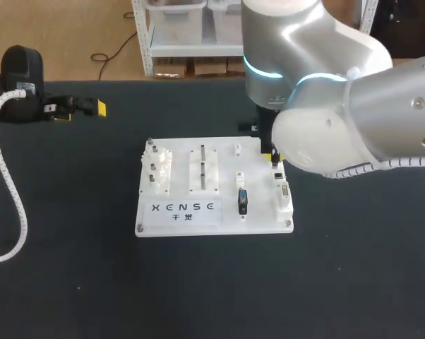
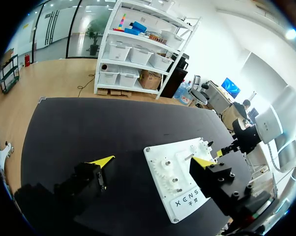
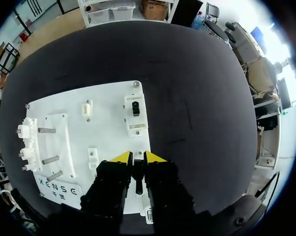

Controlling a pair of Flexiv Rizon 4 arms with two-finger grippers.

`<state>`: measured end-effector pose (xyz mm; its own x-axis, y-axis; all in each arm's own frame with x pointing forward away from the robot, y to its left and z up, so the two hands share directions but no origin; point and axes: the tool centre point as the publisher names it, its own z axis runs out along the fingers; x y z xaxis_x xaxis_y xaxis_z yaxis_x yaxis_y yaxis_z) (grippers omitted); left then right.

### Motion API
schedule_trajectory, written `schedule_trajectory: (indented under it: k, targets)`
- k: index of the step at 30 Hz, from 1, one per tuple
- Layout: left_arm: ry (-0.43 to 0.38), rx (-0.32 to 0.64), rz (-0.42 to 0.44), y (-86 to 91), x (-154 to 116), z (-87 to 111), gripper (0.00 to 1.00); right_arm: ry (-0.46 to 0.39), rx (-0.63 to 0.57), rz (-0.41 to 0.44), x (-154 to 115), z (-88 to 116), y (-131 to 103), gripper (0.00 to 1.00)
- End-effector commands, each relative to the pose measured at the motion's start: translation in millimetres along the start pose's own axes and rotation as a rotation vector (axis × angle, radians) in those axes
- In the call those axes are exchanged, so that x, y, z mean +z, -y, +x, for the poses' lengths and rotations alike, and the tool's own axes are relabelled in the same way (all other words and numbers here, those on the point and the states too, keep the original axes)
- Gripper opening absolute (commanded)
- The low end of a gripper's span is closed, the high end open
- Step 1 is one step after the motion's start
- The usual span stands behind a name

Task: Insert the USB connector, Ethernet cable, and multi-pin plug into their matching sockets one by one.

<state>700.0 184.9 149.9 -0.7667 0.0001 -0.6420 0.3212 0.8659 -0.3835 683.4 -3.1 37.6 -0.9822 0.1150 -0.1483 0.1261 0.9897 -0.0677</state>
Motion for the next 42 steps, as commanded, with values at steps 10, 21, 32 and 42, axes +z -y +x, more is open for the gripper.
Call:
schedule_trajectory:
  k: [10, 21, 32, 42]
  targets:
    - [0.000, 0.000, 0.000, 0.0, 0, 0.0, 1.00, -0.010, -0.003, 0.008, 8, 1, 2, 0.00]
    - [0.000, 0.000, 0.000, 0.0, 0, 0.0, 1.00, -0.022, -0.002, 0.020, 13, 4, 6, 0.00]
    - [0.000, 0.000, 0.000, 0.0, 0, 0.0, 1.00, -0.028, -0.012, 0.024, 15, 7, 6, 0.00]
    - [0.000, 0.000, 0.000, 0.0, 0, 0.0, 1.00, -0.028, -0.019, 0.017, 12, 9, 10, 0.00]
